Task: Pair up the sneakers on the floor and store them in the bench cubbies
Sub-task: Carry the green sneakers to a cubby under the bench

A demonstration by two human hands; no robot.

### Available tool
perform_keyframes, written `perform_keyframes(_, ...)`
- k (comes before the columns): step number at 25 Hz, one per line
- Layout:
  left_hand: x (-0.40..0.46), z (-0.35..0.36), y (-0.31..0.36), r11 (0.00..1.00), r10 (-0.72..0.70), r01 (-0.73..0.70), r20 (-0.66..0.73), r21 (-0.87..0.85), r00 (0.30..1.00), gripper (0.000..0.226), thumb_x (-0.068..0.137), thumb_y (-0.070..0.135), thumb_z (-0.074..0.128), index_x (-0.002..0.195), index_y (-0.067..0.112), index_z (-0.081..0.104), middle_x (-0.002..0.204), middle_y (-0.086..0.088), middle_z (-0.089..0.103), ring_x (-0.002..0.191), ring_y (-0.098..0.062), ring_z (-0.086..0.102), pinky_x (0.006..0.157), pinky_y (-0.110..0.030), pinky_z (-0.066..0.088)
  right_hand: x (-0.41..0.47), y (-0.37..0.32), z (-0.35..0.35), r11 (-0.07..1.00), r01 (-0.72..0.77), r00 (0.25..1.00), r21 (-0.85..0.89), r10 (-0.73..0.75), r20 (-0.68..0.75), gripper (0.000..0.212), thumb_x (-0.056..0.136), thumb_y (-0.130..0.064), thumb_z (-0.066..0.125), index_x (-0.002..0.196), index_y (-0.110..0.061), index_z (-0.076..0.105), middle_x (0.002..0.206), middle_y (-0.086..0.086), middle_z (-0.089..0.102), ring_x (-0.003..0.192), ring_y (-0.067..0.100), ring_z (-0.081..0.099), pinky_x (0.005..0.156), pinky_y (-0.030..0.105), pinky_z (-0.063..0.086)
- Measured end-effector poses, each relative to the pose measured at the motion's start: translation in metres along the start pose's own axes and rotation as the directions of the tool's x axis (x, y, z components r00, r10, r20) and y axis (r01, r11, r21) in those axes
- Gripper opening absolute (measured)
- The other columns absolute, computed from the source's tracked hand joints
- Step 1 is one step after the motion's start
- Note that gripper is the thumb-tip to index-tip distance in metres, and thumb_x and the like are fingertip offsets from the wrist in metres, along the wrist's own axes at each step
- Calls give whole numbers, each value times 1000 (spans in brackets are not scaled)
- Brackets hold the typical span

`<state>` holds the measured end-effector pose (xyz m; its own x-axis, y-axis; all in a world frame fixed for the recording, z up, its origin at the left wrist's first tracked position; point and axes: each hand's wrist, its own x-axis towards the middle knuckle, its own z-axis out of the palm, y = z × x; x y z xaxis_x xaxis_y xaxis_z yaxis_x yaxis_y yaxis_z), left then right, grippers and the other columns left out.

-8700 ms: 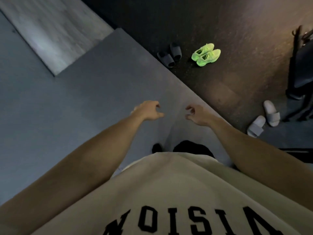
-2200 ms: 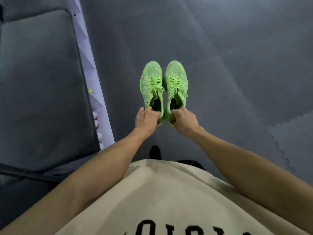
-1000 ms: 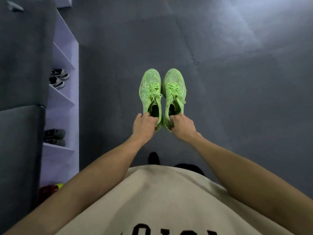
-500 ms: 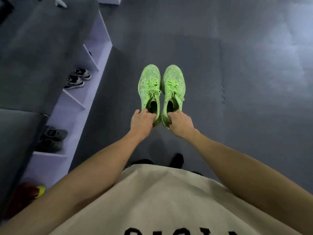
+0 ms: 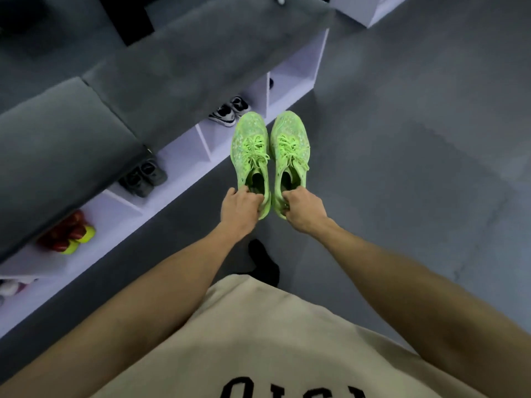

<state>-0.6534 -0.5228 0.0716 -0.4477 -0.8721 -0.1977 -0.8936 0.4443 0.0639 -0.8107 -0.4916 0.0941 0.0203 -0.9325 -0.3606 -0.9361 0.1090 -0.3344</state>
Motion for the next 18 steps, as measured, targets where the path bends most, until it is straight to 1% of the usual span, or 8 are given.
perform_keyframes(4,49,-7,-41,981,-188,189,22,-42,982,1,88,24,61,89,24,62,94,0,67,106,-20,52,88,-33,33,86,-21,-25,985,171,981,-38,-167,99,19,89,-23,54,74,-16,44,100,16,57,88,37,59,70,37,45)
perform_keyframes(6,66,-13,-59,957,-282,284,39,-66,959,4,88,26,61,91,23,63,95,-1,67,107,-20,51,89,-33,32,124,-32,-35,965,253,961,-62,-244,133,19,90,-24,53,75,-16,43,100,15,56,87,37,59,68,35,42)
perform_keyframes(9,84,-20,-79,894,-433,438,71,-90,899,5,89,25,61,85,23,58,93,-1,66,107,-20,50,87,-32,32,174,-49,-41,923,375,911,-90,-348,222,16,88,-17,53,76,-16,43,92,12,50,87,37,59,64,33,38)
perform_keyframes(12,101,-16,-89,823,-547,559,124,-99,828,12,89,25,59,80,24,51,93,-1,65,104,-20,51,84,-32,33,216,-56,-40,870,481,852,-108,-434,293,7,87,-14,53,80,-12,51,98,14,54,88,38,59,63,33,37)
perform_keyframes(13,108,-12,-90,792,-584,599,137,-120,800,11,90,25,60,81,24,53,93,-1,64,103,-21,52,83,-32,34,230,-56,-38,847,521,825,-107,-466,320,8,87,-14,53,79,-12,52,98,14,56,88,38,59,63,33,37)
perform_keyframes(15,122,-3,-90,729,-645,667,168,-155,745,6,91,25,61,87,20,60,96,-3,61,99,-23,53,84,-32,35,255,-52,-29,809,579,776,-96,-512,367,15,86,-13,53,73,-15,44,92,13,54,87,38,59,62,33,36)
perform_keyframes(17,136,17,-93,688,-677,706,201,-169,708,6,91,25,62,92,19,63,98,-5,60,96,-25,54,85,-32,36,281,-46,-11,776,623,739,-96,-544,397,20,87,-12,52,71,-16,40,88,12,53,87,38,59,61,33,35)
perform_keyframes(18,142,31,-95,667,-687,722,222,-185,692,6,90,25,62,92,20,64,99,-5,60,94,-25,54,82,-31,36,293,-43,1,765,637,726,-100,-550,413,21,87,-12,52,71,-17,39,89,13,54,88,38,60,60,34,35)
